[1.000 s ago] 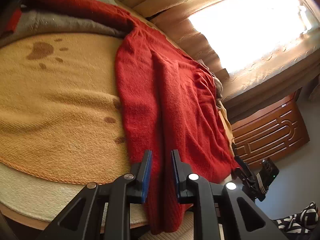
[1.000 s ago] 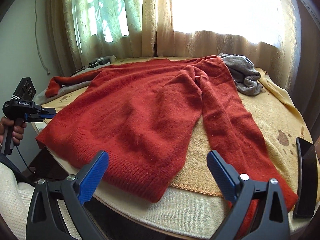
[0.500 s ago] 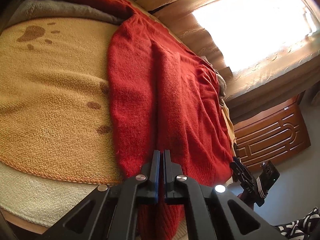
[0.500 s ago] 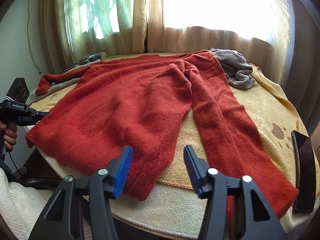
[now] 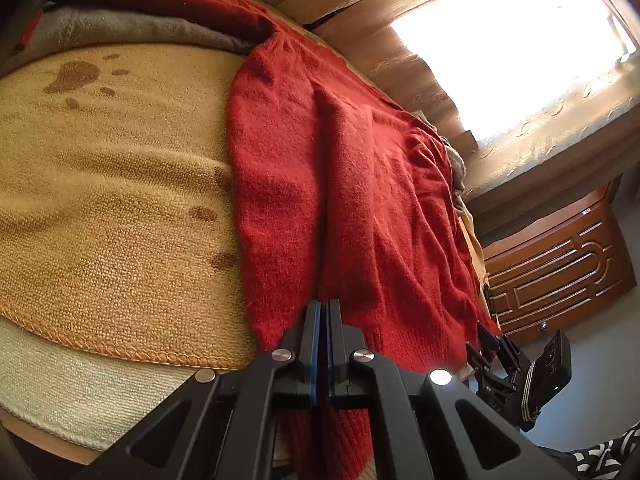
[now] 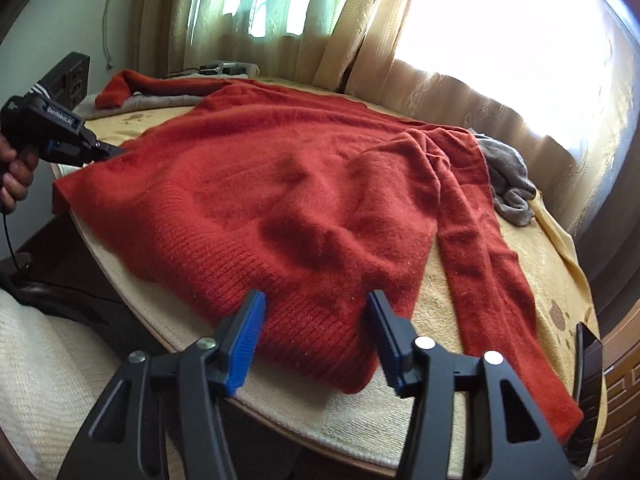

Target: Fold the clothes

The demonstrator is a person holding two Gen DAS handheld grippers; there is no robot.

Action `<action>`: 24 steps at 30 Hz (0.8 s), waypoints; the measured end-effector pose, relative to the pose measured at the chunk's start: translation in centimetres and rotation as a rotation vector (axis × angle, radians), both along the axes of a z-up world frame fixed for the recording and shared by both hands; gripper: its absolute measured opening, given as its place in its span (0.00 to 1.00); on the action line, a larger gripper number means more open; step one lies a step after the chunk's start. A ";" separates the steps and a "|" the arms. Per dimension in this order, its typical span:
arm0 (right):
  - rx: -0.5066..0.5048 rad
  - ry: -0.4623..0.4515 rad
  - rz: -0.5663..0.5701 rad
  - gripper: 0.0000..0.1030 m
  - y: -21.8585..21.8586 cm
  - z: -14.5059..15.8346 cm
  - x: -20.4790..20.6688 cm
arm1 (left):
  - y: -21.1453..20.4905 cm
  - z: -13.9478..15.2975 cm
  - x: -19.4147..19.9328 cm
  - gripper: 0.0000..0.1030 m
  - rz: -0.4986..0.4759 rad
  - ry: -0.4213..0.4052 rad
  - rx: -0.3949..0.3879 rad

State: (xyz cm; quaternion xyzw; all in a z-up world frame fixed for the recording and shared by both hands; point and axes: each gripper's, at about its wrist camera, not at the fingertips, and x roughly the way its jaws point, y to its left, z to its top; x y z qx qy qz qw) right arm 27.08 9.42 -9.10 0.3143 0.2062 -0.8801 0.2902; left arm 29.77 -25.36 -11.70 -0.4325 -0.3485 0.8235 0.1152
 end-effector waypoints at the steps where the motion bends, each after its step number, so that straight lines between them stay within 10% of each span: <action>1: -0.011 -0.012 -0.004 0.14 0.2 0.1 -0.3 | 0.0 0.0 0.0 0.03 -0.003 0.001 -0.007; 12: -0.024 0.061 -0.236 0.08 7.3 2.6 -1.2 | -0.8 0.0 0.1 0.03 -0.012 -0.013 0.001; 14: -0.100 0.034 -0.115 0.20 7.0 3.1 -0.1 | -0.8 0.1 0.1 0.03 -0.010 -0.018 -0.005; 16: -0.054 0.067 -0.053 0.93 5.2 2.6 1.3 | -0.8 0.2 0.2 0.03 -0.007 -0.021 -0.010; 21: -0.058 0.039 0.020 0.99 2.7 1.2 1.8 | -0.7 0.3 0.3 0.03 0.005 -0.024 -0.015; 24: -0.084 -0.022 0.018 0.87 2.0 0.7 0.8 | -0.5 0.2 0.0 0.03 0.004 -0.023 -0.016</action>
